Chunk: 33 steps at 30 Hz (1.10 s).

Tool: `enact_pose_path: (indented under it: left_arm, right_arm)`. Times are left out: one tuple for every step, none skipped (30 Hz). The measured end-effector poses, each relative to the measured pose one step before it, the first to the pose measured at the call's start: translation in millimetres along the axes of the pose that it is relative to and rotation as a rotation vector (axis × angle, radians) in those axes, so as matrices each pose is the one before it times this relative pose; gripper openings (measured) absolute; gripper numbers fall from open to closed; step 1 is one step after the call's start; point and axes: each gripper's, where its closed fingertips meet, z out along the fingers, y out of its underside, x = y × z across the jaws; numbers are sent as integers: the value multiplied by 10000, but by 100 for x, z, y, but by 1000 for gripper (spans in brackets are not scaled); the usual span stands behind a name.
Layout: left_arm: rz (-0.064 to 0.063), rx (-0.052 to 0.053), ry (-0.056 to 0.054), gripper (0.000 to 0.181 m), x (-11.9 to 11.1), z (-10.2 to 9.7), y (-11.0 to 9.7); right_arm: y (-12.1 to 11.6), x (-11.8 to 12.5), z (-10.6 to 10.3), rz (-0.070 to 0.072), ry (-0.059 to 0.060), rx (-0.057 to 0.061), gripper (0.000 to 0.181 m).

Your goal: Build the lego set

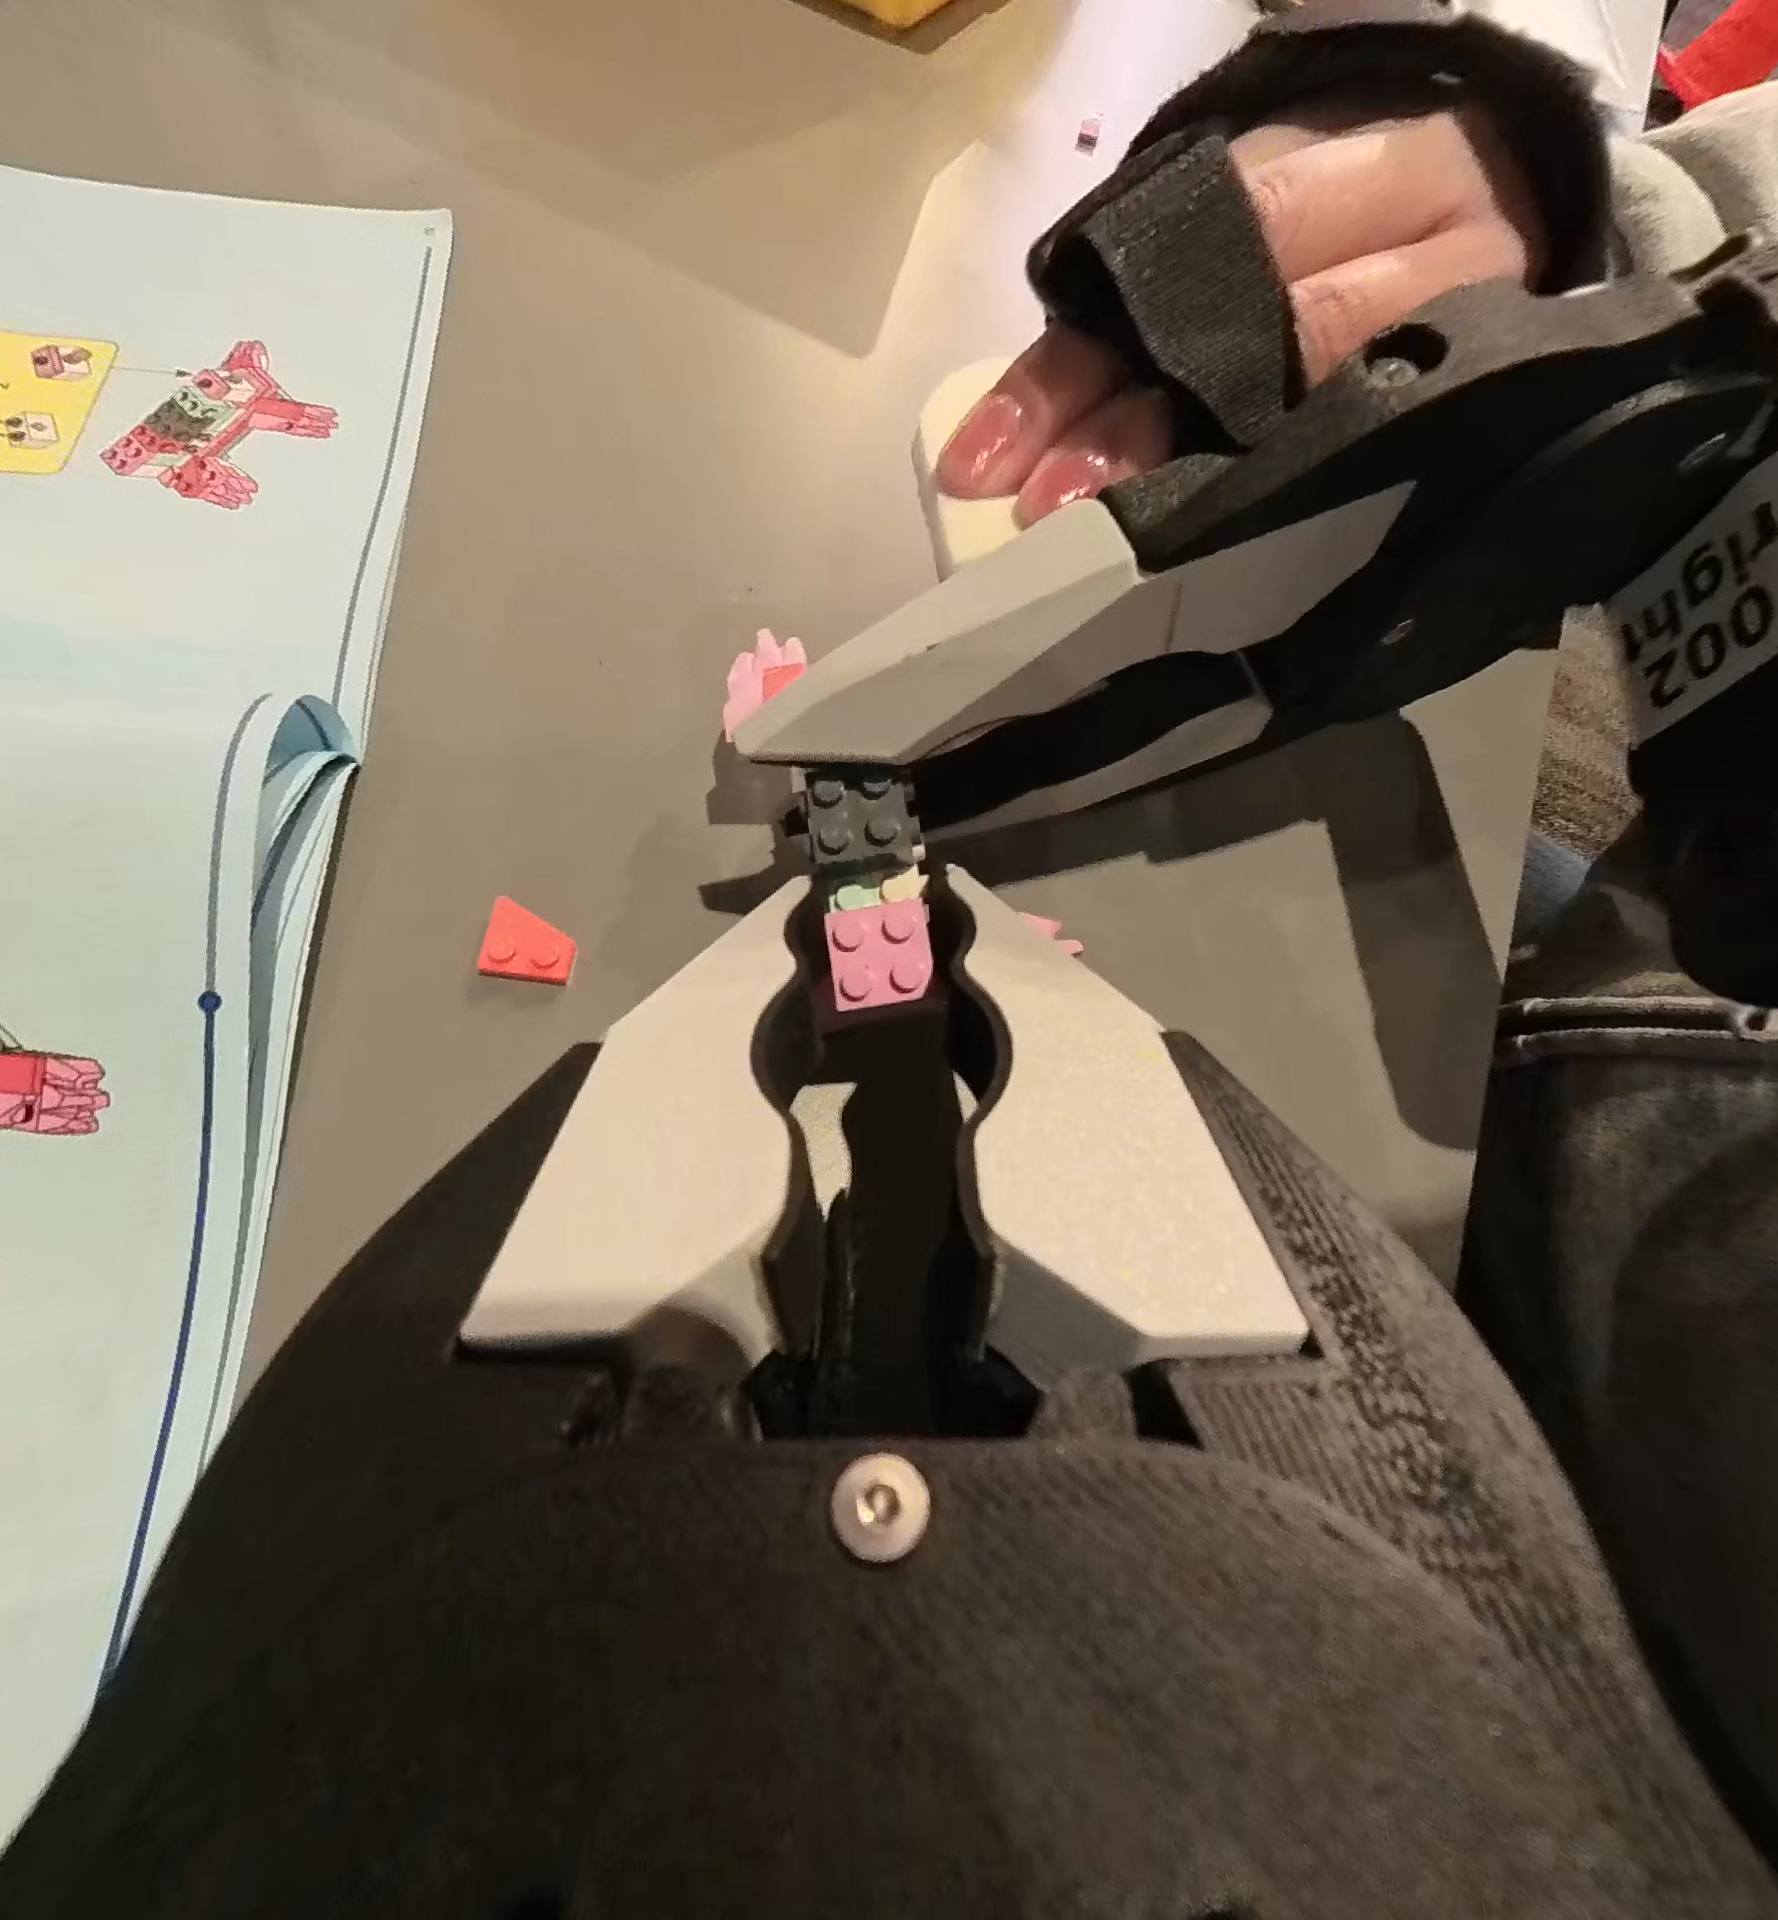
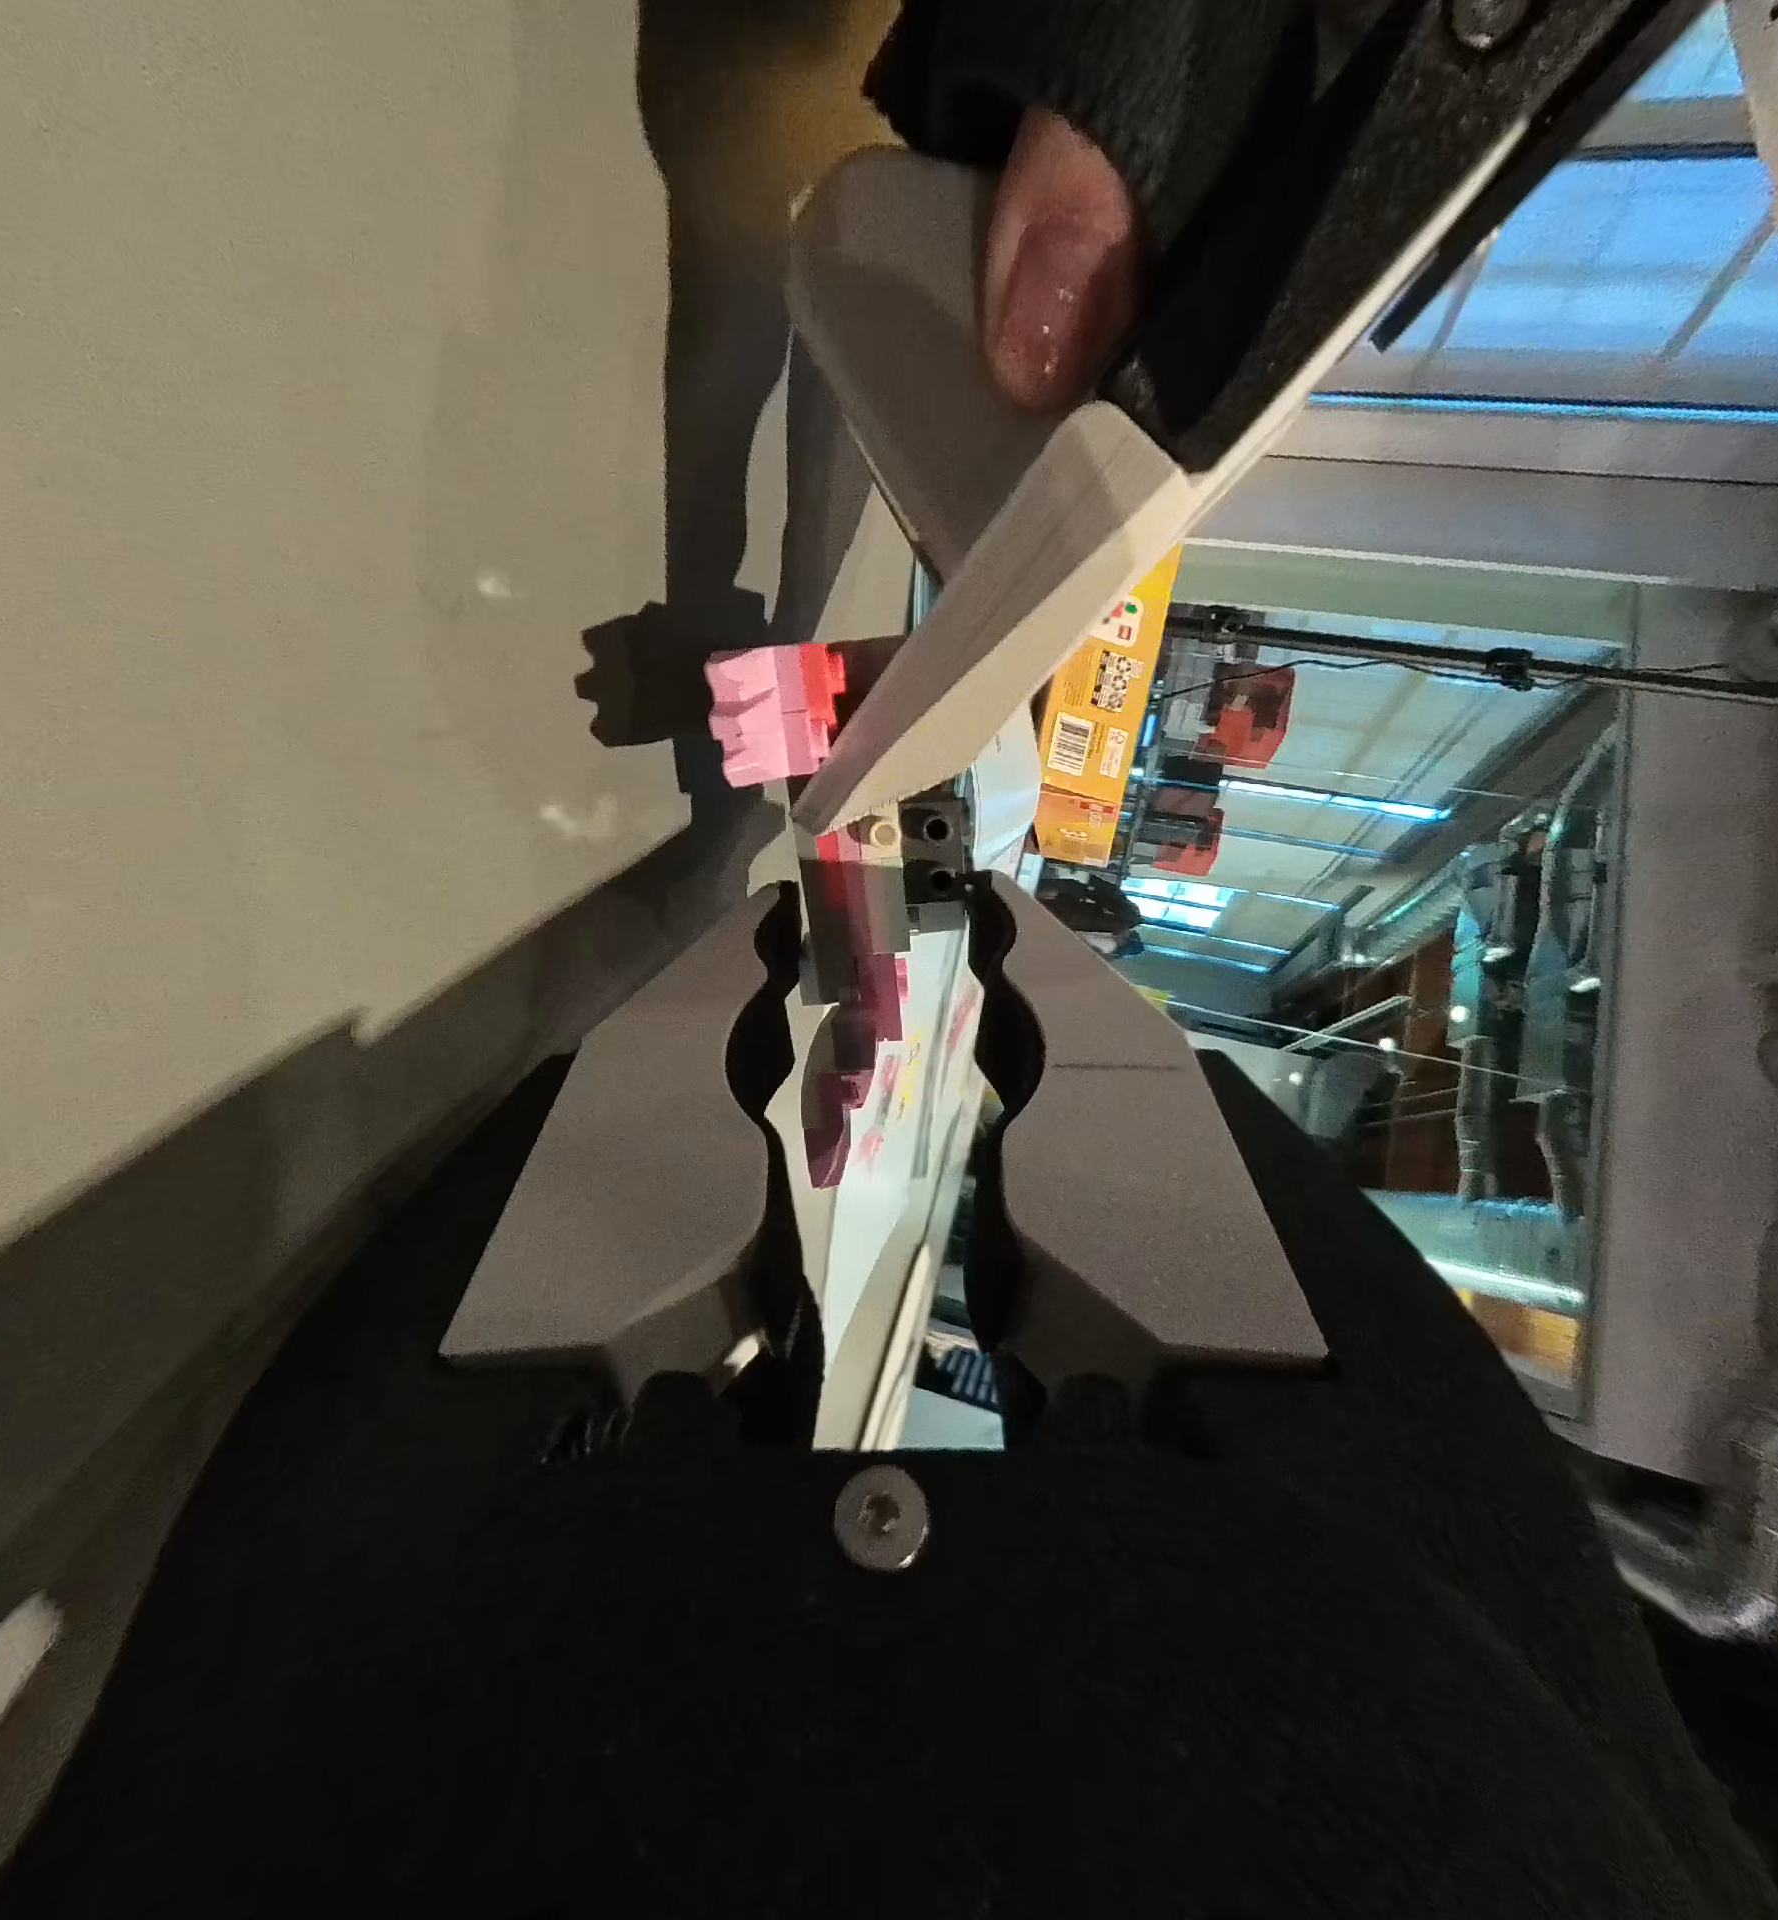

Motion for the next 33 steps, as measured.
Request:
enact_pose_path:
  left_arm:
    - [-3,20,1,17,-3,-15,-22]
    - [-17,7,7,17,-3,-10,-4]
    - [-11,-2,-3,17,-24,3,-5]
    - [-13,12,-3,17,-22,-6,-12]
    - [-48,54,31,17,-13,-50,-71]
    - [-92,58,68,17,6,-52,-63]
    - [-111,28,51,17,-23,-5,-47]
    - [10,-40,-30,17,-21,39,43]
    - [57,-4,-91,17,-66,19,0]
    - [29,-5,-48,17,-24,6,1]
    - [-9,-7,-6,17,-22,10,8]
    - [-22,-25,8,17,-10,23,26]
    - [-11,-26,-10,17,-16,37,23]
    - [3,0,-13,17,-19,17,2]
    - [-5,12,12,17,10,-13,-17]
    - [-19,18,19,17,2,-5,-34]
    - [-22,14,15,17,-4,-3,-19]
    - [-14,-21,-2,17,-15,24,24]
    - [6,-44,-17,17,-18,51,47]
    - [23,-46,-36,17,-18,61,50]
    - [32,-40,-27,17,-5,53,37]
    - [25,-32,-21,17,-4,42,35]
    - [18,-12,-26,17,-17,34,6]
    - [12,-3,-10,17,0,19,-6]
    - [16,-9,6,17,26,25,9]
    - [48,-5,16,17,67,39,-7]
    - [144,25,38,17,172,10,-52]
    - [265,25,38,17,265,44,-60]
    - [331,-20,-40,17,233,101,-15]
    - [343,-26,-83,18,178,114,-13]
    - [291,-48,-79,18,157,92,22]
    - [179,-151,-51,17,104,153,187]
    - [107,-140,-83,17,8,147,159]
  right_arm:
    - [-1,32,-13,90,-48,9,31]
    - [11,11,4,60,-14,6,31]
    - [0,-3,21,86,-6,12,31]
    - [-12,-50,23,277,-44,54,31]
    - [-36,-96,40,572,-106,132,31]
    - [-86,-110,6,731,-146,193,31]
    - [-150,-100,-51,682,-181,200,31]
    - [-96,-83,-43,521,-190,117,32]
    - [-48,-36,-4,313,-117,89,32]
    - [-41,-11,-3,131,-16,89,33]
    - [-20,-15,4,58,30,58,33]
    - [-2,-35,15,60,12,35,33]
    - [-7,-28,-4,70,-3,30,33]
    - [-21,7,-11,71,9,42,33]
    - [-45,15,-18,68,21,47,33]
    - [-43,38,-23,50,37,49,34]
    - [-66,39,-32,6,50,49,35]
    - [-57,59,-19,-23,62,31,36]
    - [-28,88,-26,-21,73,13,41]
    - [-20,135,-39,-23,107,9,45]
    - [-43,207,-81,-44,142,39,52]
    - [-78,220,-162,-51,151,83,58]
    - [-46,195,-222,-32,120,90,65]
    - [84,250,-303,16,156,49,68]
    - [262,494,-368,80,294,3,70]
    - [310,512,-389,128,267,57,73]
    - [190,484,-420,198,204,168,78]
    - [44,488,-470,220,191,250,78]
    - [-67,439,-486,125,165,289,80]
    - [-28,239,-459,-38,77,266,82]
    - [86,-135,-449,-195,-85,229,81]
    - [167,-511,-490,-298,-256,207,81]
    - [190,-701,-530,-330,-314,172,81]
